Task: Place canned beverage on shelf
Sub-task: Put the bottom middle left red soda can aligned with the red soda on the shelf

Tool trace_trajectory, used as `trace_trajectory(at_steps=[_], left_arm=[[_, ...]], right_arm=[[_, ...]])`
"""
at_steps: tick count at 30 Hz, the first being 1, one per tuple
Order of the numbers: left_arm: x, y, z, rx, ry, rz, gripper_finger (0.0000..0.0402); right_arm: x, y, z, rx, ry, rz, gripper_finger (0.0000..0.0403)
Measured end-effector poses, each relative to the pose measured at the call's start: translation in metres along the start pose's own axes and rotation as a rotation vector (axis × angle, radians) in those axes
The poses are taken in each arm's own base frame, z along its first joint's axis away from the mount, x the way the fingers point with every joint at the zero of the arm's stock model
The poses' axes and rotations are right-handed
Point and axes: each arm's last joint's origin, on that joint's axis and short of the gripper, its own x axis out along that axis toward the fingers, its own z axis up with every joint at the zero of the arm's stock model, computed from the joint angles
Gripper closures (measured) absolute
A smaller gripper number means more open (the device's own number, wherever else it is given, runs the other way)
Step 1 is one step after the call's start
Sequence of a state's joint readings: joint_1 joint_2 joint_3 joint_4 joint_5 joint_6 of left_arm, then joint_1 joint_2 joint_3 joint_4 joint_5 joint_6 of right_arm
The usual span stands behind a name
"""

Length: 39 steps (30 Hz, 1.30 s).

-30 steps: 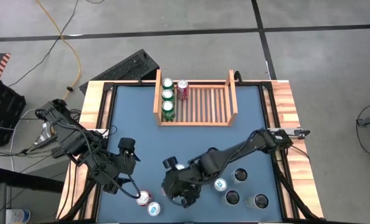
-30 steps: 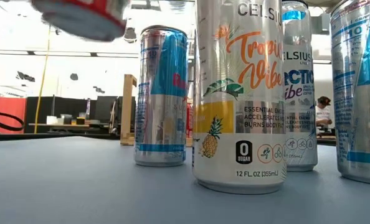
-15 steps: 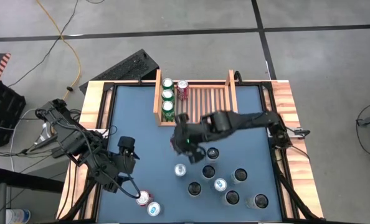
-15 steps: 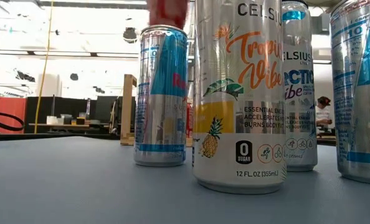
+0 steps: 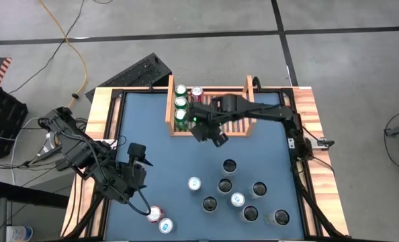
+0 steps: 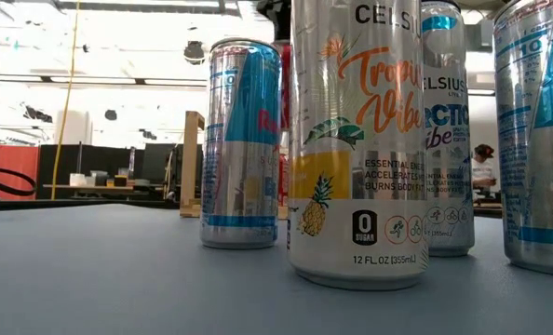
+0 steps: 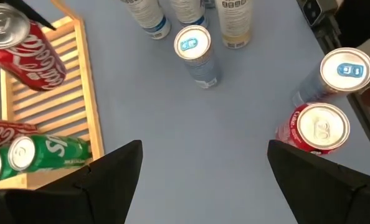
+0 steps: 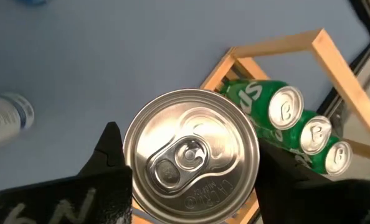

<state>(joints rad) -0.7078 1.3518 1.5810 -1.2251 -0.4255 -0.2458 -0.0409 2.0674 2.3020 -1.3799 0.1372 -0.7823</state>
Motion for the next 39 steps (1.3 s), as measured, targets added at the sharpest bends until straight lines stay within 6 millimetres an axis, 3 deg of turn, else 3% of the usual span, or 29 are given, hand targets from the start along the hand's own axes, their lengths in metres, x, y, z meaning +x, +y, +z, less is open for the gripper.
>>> trace_trajectory(at_steps=[10,23,29,39], left_arm=[[0.000,0.000,0.000,-0.066,-0.001,0.000,0.0067],[-0.001,0.001,0.001,0.068,-0.022,0.072,0.0067],[-0.002,0.001,0.001,0.020,-0.035,0.093,0.0067],[-0.003,-0.001,0.000,0.022,-0.042,0.107,0.0067]], right_arm=[[0.005,-0.028,-0.024,-0.174,-0.113,0.036,0.0227],[0.046,-0.065,-0.076,-0.203,-0.120,0.116,0.0226],[0.062,-0.083,-0.093,-0.149,-0.150,0.092,0.0226],[0.097,-0.086,-0.091,-0.108,-0.166,0.142,0.0225]])
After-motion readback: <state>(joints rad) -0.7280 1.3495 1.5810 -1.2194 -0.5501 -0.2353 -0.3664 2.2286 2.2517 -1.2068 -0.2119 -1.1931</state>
